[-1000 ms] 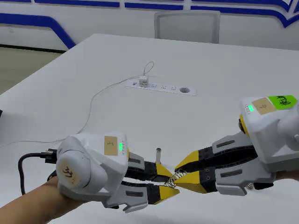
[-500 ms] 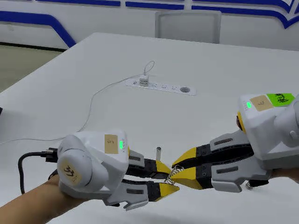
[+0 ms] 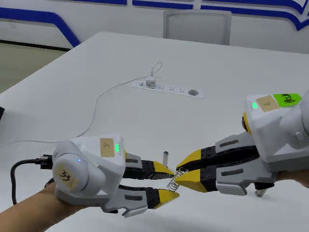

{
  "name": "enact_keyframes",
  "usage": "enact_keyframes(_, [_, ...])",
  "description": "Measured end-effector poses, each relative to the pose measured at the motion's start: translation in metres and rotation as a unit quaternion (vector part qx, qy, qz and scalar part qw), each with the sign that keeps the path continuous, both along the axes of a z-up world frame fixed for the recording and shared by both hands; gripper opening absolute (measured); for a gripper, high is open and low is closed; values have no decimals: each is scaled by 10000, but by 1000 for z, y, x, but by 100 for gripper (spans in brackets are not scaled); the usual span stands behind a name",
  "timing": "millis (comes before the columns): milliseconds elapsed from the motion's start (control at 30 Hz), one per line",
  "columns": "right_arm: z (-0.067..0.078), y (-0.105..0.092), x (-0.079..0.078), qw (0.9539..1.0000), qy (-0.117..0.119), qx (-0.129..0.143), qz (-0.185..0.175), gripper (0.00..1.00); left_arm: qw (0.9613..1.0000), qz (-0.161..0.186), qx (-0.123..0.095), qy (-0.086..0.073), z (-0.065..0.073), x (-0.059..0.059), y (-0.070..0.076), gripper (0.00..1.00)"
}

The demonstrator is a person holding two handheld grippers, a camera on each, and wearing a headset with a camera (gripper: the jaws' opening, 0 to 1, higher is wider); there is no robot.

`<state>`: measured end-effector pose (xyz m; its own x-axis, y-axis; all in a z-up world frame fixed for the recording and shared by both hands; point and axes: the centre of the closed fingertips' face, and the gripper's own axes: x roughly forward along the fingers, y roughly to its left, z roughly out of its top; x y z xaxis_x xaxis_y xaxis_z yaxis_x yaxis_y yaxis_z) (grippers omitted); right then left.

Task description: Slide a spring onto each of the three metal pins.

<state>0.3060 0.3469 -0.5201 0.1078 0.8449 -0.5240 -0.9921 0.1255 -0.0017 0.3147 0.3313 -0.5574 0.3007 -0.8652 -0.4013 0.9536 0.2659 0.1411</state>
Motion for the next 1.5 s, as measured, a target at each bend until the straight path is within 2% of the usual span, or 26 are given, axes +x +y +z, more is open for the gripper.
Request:
enact_keyframes(100, [0, 1, 2, 10000, -6, -17, -37, 10, 9998, 77, -173, 34, 2, 1, 4, 24])
enact_keyframes(167, [0, 1, 4, 10000, -16, -31, -44, 10, 9995, 165, -254, 110, 2, 2, 8, 27])
enact_keyframes(233, [0, 1, 6, 10000, -24, -33, -73, 10, 9994, 244, -250, 78, 0, 3, 13, 30])
enact_keyframes(533, [-2, -1, 13, 9998, -42, -126, -152, 11, 9973, 661, -279, 154, -11, 9, 39, 42])
enact_keyframes(767, [-4, -2, 21, 9994, -59, -169, -285, 11, 9926, 1167, -252, 208, -21, 17, 67, 55])
enact_keyframes(867, [-7, -3, 31, 9988, -84, -215, -421, 11, 9894, 1405, -252, 254, -24, 20, 78, 53])
enact_keyframes(933, [-8, -4, 38, 9982, -72, -213, -548, 11, 9842, 1662, -482, 362, -24, 22, 84, 55])
enact_keyframes(1000, [-11, -6, 46, 9978, -128, -287, -590, 11, 9805, 1834, -588, 388, -25, 24, 90, 58])
enact_keyframes(1033, [-14, -7, 51, 9974, -171, -376, -592, 11, 9805, 1844, -548, 395, -26, 25, 93, 60])
enact_keyframes(1100, [-18, -9, 58, 9969, -159, -449, -633, 11, 9797, 1922, -499, 275, -25, 29, 95, 62])
enact_keyframes(1200, [-21, -10, 69, 9962, -131, -476, -718, 11, 9762, 2045, -623, 359, -24, 32, 98, 68])
enact_keyframes(1333, [-23, -12, 83, 9948, -150, -503, -871, 11, 9776, 1998, -516, 411, -31, 28, 97, 72])
enact_keyframes(1433, [-23, -12, 90, 9941, -161, -486, -952, 11, 9772, 2015, -524, 412, -31, 28, 97, 76])
enact_keyframes(1500, [-23, -13, 96, 9933, -166, -474, -1038, 11, 9763, 2046, -616, 344, -27, 29, 97, 78])
